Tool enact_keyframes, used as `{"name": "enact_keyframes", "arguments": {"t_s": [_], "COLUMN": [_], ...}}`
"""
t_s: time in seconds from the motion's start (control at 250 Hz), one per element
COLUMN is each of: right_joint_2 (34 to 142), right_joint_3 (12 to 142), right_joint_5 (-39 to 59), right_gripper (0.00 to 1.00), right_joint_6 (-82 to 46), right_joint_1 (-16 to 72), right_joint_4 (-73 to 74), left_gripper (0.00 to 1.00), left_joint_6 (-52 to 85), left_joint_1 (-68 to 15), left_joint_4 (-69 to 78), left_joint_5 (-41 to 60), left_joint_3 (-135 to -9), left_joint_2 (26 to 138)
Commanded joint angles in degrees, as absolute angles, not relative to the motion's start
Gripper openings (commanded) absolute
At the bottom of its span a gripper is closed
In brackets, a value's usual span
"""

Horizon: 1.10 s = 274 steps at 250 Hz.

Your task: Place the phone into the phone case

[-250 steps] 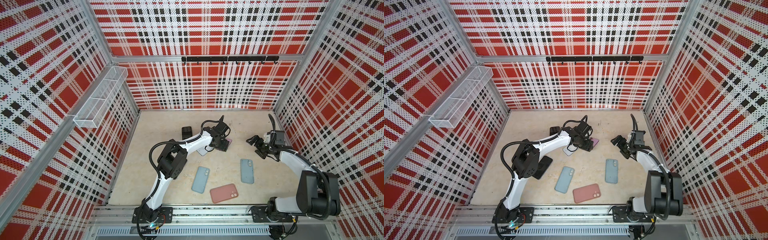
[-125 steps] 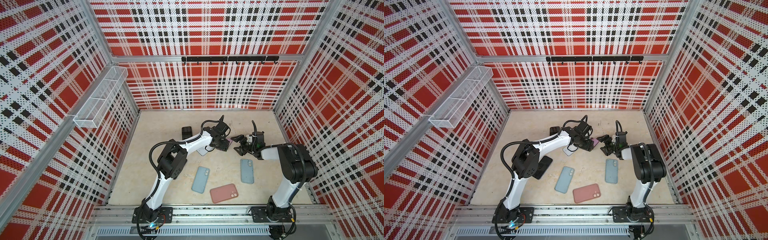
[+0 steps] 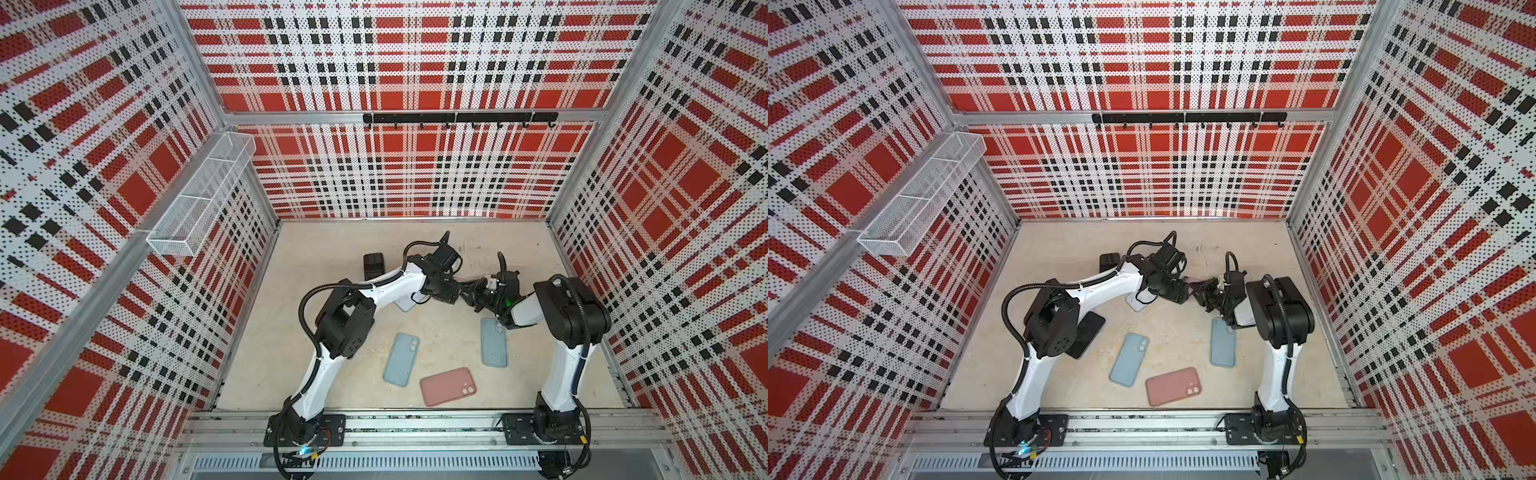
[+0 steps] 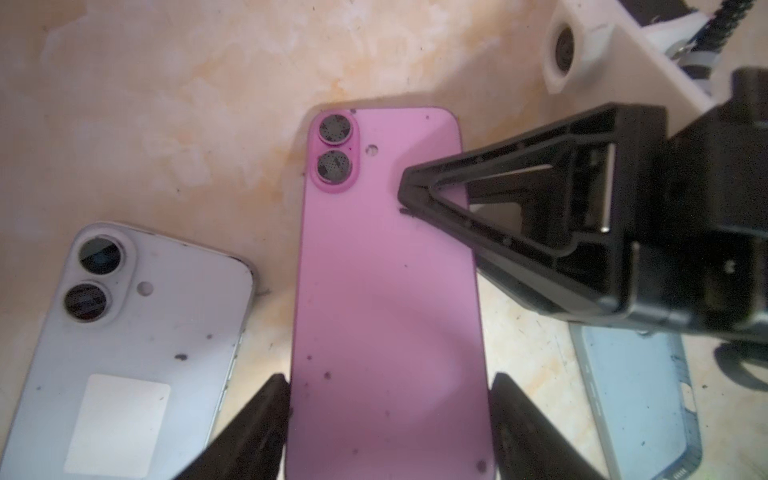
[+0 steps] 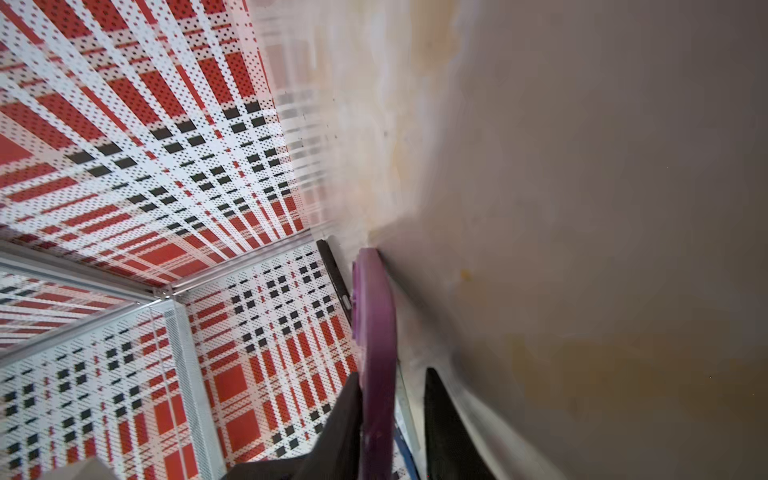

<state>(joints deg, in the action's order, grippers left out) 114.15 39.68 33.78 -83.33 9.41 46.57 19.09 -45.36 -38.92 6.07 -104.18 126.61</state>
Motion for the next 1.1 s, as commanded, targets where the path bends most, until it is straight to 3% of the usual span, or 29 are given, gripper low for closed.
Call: {"name": "enact_keyframes", "arguments": {"t_s": [0.0, 0.244, 0.488, 0.672, 0.784, 0.924, 1.092], "right_joint_2": [113.9, 112.5, 105.7, 95.6, 90.0, 87.5, 87.8], "right_joint_3": [39.6, 40.2, 41.6, 48.3, 55.4, 64.6, 72.3], "right_joint_5": [32.5, 31.9, 30.5, 28.9, 24.1, 19.6, 20.1], "right_gripper": [0.18, 0.0, 0.0, 0.0, 0.0, 0.0, 0.0], "right_joint_6": [-84.0, -83.5, -77.6, -60.1, -49.3, -44.0, -43.4], "right_joint_1": [9.6, 9.6, 9.5, 9.5, 9.5, 9.3, 9.2], "right_joint_4": [49.9, 49.2, 43.1, 23.9, 5.2, -13.5, -26.0], "left_gripper": [0.62, 0.67, 0.81, 0.96, 0.99, 0.99, 0.99], "left_joint_6": [19.5, 18.9, 19.7, 16.5, 5.4, -15.6, -51.6], "left_joint_1": [-45.7, -45.7, -44.4, -41.6, -41.9, -47.9, -59.2], "left_joint_4": [-37.0, -36.9, -33.2, -27.0, -26.1, -17.9, 19.9], "left_joint_5": [6.5, 4.8, 3.1, 0.1, -2.3, -15.9, -32.5], "left_joint_3": [-105.4, -104.9, -99.2, -90.0, -86.3, -76.4, -56.6], "left_joint_2": [125.8, 124.5, 116.2, 102.4, 96.5, 91.1, 90.7]}}
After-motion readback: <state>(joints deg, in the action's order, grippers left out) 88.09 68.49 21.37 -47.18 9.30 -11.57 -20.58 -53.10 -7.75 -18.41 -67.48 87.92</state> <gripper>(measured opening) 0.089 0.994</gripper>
